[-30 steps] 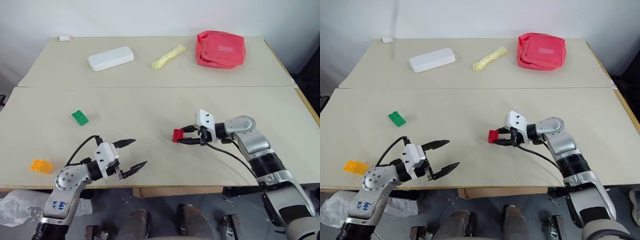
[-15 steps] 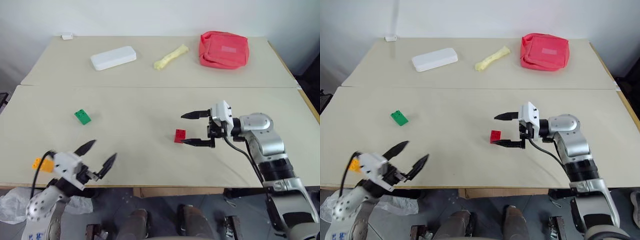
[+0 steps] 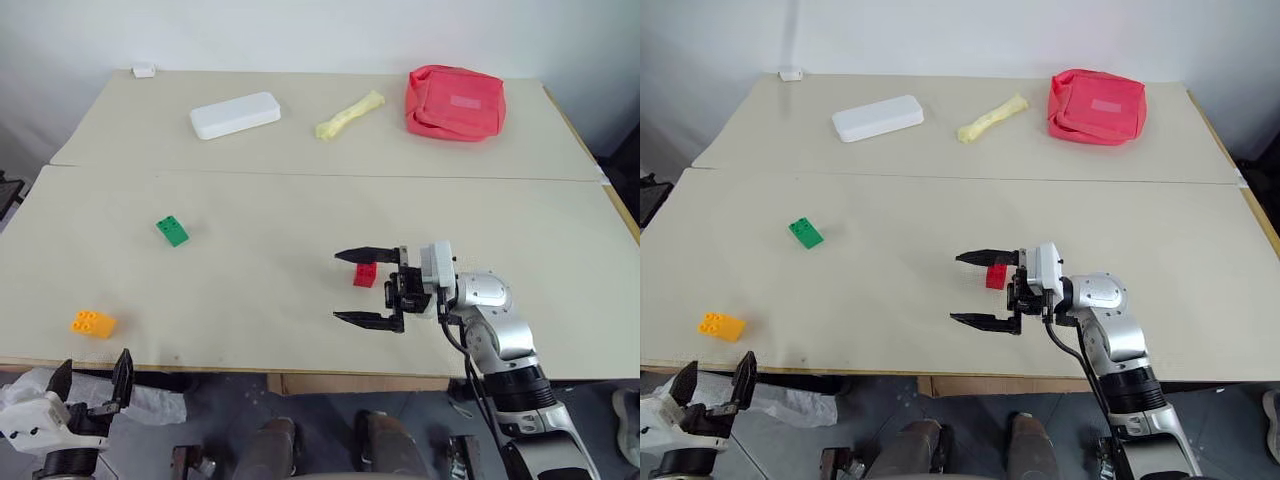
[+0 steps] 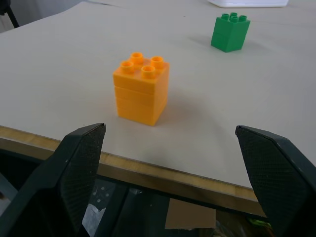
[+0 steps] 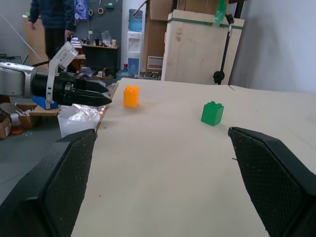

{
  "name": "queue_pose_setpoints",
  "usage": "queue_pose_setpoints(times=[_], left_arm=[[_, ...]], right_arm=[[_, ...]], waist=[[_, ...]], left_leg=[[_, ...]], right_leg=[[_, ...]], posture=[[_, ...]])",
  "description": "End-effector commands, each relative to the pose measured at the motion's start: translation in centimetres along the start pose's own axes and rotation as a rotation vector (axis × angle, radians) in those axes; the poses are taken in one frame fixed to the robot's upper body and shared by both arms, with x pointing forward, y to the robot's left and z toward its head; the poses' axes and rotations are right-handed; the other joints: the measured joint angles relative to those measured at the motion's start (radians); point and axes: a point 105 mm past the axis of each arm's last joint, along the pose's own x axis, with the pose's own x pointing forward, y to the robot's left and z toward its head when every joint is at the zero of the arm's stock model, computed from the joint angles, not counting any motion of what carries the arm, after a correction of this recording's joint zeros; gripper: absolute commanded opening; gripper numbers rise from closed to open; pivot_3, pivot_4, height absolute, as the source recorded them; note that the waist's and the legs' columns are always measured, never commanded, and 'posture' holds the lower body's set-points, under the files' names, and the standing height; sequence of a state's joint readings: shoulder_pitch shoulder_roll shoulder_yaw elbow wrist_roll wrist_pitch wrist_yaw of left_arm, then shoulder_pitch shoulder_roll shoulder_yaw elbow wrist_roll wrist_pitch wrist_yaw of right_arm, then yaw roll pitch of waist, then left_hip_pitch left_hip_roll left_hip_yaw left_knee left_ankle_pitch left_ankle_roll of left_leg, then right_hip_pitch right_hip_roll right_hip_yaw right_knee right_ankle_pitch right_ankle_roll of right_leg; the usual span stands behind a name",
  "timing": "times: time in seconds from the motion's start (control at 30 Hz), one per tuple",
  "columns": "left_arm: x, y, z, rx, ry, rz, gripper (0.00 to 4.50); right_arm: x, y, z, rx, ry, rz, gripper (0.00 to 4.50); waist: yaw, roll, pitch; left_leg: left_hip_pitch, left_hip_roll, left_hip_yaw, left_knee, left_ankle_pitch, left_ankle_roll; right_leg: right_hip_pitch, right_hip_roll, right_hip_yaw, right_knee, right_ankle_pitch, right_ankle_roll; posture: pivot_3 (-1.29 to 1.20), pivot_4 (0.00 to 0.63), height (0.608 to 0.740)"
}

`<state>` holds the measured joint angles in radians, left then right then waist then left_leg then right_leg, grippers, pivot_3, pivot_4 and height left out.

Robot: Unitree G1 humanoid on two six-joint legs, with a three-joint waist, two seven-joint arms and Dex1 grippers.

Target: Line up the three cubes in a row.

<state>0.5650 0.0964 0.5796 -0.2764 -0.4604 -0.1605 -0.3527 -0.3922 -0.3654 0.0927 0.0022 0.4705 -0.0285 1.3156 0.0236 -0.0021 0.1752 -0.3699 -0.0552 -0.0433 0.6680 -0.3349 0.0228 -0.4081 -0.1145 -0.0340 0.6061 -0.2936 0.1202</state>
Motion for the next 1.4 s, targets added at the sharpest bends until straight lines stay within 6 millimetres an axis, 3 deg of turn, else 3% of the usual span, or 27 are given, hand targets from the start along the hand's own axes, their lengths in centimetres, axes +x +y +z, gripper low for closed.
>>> queue_pose_setpoints(times=[0.03,0.2,0.27,0.4,0.47,0.7,0.9,0.97,1.27,1.4], left_arm=[[2.2,-3.5,2.8,0.044,-0.089,-0.180,4.50],[6.8,-8.9,7.1,0.017,-0.193,-0.380,4.50],[9.5,-9.0,7.5,0.110,-0.123,-0.389,4.50],[14.9,-7.5,9.8,0.145,-0.089,-0.194,4.50],[16.3,-8.0,10.3,0.131,-0.075,-0.117,4.50],[16.3,-9.1,9.5,0.000,-0.039,0.110,4.50],[16.3,-9.4,7.0,-0.071,0.048,0.299,4.50],[16.7,-8.7,6.4,-0.074,0.077,0.376,4.50],[19.4,-10.0,5.6,-0.120,0.085,0.316,4.50],[20.4,-10.4,5.3,-0.095,0.082,0.290,3.62]], right_arm=[[-0.5,-0.5,0.8,-0.080,-0.014,-0.028,4.48],[-2.5,-0.7,0.2,-0.104,0.052,-0.072,4.48],[-2.8,-0.7,0.3,-0.102,0.057,-0.085,4.48],[-2.8,-0.8,0.6,-0.110,0.058,-0.106,4.48],[-2.9,-0.9,0.6,-0.113,0.065,-0.110,4.48],[-3.5,-1.5,0.6,-0.143,0.100,-0.144,4.48],[-3.7,-1.2,0.4,-0.129,0.119,-0.138,4.48],[-3.7,-1.2,0.3,-0.123,0.120,-0.140,4.48],[-3.5,-1.3,0.1,-0.124,0.127,-0.139,4.48],[-3.4,-1.2,0.0,-0.122,0.126,-0.137,4.50]], waist=[[0.001,0.000,0.000],[0.003,0.000,0.000],[0.000,0.000,0.000],[-0.019,0.000,0.000],[-0.023,0.000,0.000],[-0.021,-0.001,0.000],[-0.006,-0.001,0.001],[0.001,-0.002,0.001],[0.004,-0.002,0.001],[0.003,-0.002,0.001]], left_leg=[[0.000,0.000,0.000,0.000,0.000,0.000],[0.000,-0.001,-0.001,0.000,0.000,0.000],[0.000,-0.001,-0.001,0.000,0.000,0.000],[0.001,0.000,0.000,-0.001,0.001,-0.003],[0.000,-0.001,0.000,-0.001,0.001,-0.003],[0.000,-0.002,0.000,0.000,0.001,-0.002],[-0.001,-0.001,0.000,0.004,0.001,-0.003],[-0.001,-0.001,0.000,0.006,0.001,-0.003],[-0.002,-0.002,-0.001,0.009,0.001,-0.003],[-0.002,-0.002,-0.001,0.009,0.001,-0.003]], right_leg=[[0.000,0.000,0.000,0.000,0.000,0.000],[0.000,0.000,0.000,0.002,0.000,0.000],[-0.001,0.000,0.000,0.003,0.000,0.000],[-0.003,0.003,0.000,0.010,0.000,-0.001],[-0.005,0.004,-0.003,0.012,-0.001,-0.002],[-0.004,0.002,-0.007,0.012,-0.001,-0.001],[-0.003,0.002,-0.007,0.012,-0.001,-0.001],[-0.003,0.003,-0.007,0.013,-0.001,-0.001],[-0.002,0.003,-0.010,0.014,0.000,-0.001],[-0.003,0.003,-0.010,0.014,0.000,-0.001]], posture=[[0.00,0.150,0.740],[0.00,0.150,0.740],[0.00,0.150,0.740],[0.00,0.150,0.740],[0.00,0.150,0.740],[0.00,0.150,0.740],[0.00,0.150,0.740],[0.00,0.150,0.740],[0.00,0.150,0.740],[0.00,0.150,0.740]])
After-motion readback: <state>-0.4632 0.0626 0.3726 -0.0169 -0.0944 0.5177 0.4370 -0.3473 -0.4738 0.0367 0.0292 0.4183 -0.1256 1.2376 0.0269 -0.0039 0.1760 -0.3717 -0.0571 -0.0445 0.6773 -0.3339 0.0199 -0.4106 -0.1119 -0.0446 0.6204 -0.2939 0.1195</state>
